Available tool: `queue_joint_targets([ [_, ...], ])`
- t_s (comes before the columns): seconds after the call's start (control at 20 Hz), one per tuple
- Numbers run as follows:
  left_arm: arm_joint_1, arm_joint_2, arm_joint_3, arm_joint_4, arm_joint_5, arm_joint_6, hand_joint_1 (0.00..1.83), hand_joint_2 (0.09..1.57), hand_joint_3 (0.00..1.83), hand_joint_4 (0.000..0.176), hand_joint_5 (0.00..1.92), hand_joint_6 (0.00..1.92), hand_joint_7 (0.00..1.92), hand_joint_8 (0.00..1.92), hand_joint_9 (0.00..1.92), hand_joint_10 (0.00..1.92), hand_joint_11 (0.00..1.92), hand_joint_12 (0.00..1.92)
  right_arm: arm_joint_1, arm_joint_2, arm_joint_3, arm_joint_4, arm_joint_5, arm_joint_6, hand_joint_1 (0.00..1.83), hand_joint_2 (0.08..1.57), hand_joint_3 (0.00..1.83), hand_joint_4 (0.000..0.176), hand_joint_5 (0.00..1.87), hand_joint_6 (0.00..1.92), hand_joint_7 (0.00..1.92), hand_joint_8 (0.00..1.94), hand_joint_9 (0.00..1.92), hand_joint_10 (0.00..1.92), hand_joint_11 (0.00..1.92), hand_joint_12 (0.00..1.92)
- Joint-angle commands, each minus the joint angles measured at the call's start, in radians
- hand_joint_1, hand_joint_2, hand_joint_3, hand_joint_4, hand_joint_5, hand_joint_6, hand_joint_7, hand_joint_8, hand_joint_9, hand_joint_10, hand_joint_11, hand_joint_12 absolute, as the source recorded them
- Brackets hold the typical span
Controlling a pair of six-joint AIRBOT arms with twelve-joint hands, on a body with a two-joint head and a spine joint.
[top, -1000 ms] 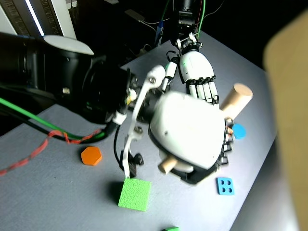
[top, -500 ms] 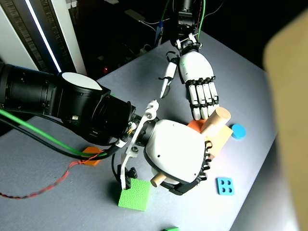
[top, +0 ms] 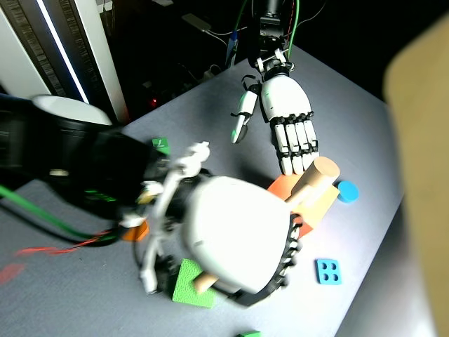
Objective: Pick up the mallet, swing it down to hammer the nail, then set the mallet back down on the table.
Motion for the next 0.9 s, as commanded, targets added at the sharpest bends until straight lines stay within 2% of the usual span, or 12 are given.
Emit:
queue_joint_targets([
  [0.0, -0.003, -0.004, 0.003, 0.011, -0.065, -0.004, 0.0, 1.22, 0.0, 0.0, 0.11, 0.0, 0.13, 0.0, 0.1, 0.01, 0.0, 0.2, 0.013, 0.007, -0.005, -0.06, -0.067, 0.009, 0.58, 1.52, 0.0, 0.0, 1.11, 1.92, 1.39, 1.94, 1.52, 1.92, 1.69, 1.92],
  [0.2, -0.007, -0.002, 0.003, 0.011, -0.065, -0.004, 0.0, 1.21, 0.0, 0.0, 0.11, 0.0, 0.13, 0.0, 0.1, 0.01, 0.0, 0.18, 0.017, 0.045, -0.033, -0.06, -0.051, 0.01, 0.57, 1.52, 0.0, 0.0, 1.1, 1.92, 1.38, 1.94, 1.52, 1.92, 1.69, 1.92],
  [0.35, -0.009, 0.001, 0.003, 0.011, -0.065, -0.004, 0.0, 1.22, 0.0, 0.0, 0.09, 0.0, 0.14, 0.0, 0.12, 0.01, 0.0, 0.23, 0.013, 0.1, -0.088, -0.097, 0.044, 0.01, 0.55, 1.53, 0.0, 0.0, 1.09, 1.92, 1.36, 1.94, 1.5, 1.92, 1.67, 1.92],
  [0.45, -0.012, 0.004, 0.001, 0.011, -0.065, -0.004, 0.0, 1.21, 0.0, 0.0, 0.07, 0.0, 0.11, 0.0, 0.09, 0.0, 0.0, 0.2, -0.014, 0.151, -0.138, -0.235, 0.112, 0.03, 0.58, 1.52, 0.0, 0.0, 1.07, 1.92, 1.35, 1.94, 1.49, 1.92, 1.65, 1.92],
  [0.55, -0.018, 0.013, -0.006, 0.013, -0.065, -0.005, 0.0, 1.21, 0.0, 0.0, 0.08, 0.0, 0.11, 0.01, 0.09, 0.0, 0.0, 0.18, -0.064, 0.193, -0.178, -0.51, 0.15, 0.217, 0.54, 1.53, 0.0, 0.0, 1.07, 1.92, 1.35, 1.94, 1.49, 1.92, 1.64, 1.92],
  [0.7, -0.024, 0.026, -0.012, 0.023, -0.065, -0.019, 0.0, 1.21, 0.0, 0.0, 0.07, 0.0, 0.09, 0.0, 0.07, 0.0, 0.0, 0.18, -0.1, 0.193, -0.188, -0.573, 0.165, 0.226, 0.55, 1.53, 0.0, 0.0, 1.06, 1.92, 1.35, 1.94, 1.49, 1.92, 1.65, 1.92],
  [0.85, -0.038, 0.051, -0.032, 0.023, -0.058, -0.019, 0.0, 1.21, 0.0, 0.0, 0.07, 0.0, 0.08, 0.0, 0.04, 0.0, 0.0, 0.07, -0.116, 0.165, -0.178, -0.61, 0.212, 0.226, 0.58, 1.52, 0.0, 0.0, 1.08, 1.92, 1.35, 1.94, 1.48, 1.92, 1.65, 1.92],
])
